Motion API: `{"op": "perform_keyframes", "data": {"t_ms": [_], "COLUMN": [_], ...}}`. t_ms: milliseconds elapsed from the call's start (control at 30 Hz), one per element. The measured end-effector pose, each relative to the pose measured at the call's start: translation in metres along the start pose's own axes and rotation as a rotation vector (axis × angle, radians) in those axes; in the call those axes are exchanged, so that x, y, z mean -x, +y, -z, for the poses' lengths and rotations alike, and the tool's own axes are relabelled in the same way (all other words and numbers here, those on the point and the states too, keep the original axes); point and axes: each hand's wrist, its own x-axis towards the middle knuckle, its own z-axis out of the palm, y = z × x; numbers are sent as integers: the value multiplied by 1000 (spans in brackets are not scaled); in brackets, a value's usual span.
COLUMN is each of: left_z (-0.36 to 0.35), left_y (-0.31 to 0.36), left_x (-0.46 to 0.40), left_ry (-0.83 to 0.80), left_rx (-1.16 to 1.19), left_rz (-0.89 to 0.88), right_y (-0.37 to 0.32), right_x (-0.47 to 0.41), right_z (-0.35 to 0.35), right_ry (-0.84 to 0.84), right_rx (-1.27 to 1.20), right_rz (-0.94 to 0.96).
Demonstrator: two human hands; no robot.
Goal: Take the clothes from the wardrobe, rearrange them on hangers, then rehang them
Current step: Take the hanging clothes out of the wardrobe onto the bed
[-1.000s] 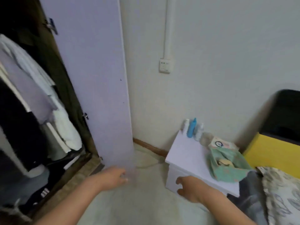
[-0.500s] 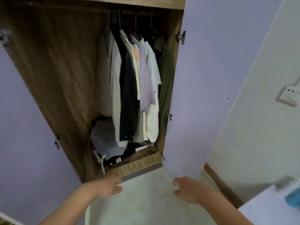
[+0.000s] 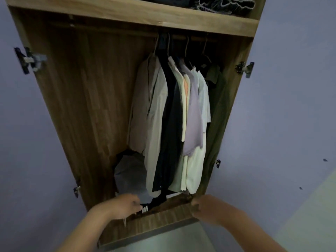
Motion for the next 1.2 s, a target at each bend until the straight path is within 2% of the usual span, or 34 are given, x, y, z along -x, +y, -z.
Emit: {"op": "perform_keyframes", "data": {"t_ms": [133, 367, 600, 700, 867, 1000, 1067, 1200], "left_z": [36, 99, 149, 165, 197, 224, 238, 263], "left_y": [5, 18, 32, 32, 27, 18, 12, 3], "left_x": [-26, -72, -115, -129, -156, -173, -178, -185], "left_ry": [31, 157, 437, 512, 613, 621, 616, 565], "left_rx": [66, 150, 276, 358, 422, 462, 525, 722], "left_rz": [4, 38, -5, -42, -124, -199, -244, -343], "right_y": [-1, -11, -56, -84, -121, -142, -155, -188], "right_x": [-31, -103, -150, -164, -195, -218, -229, -251], "right_z": [40, 123, 207, 234, 266, 277, 285, 307], "right_ry": [92, 284, 728, 836, 862, 883, 837, 631], "right_rx": [-54, -61, -72, -170, -196, -293, -495, -1012], "right_rz": [24, 185, 390, 459, 378, 289, 303, 305]}}
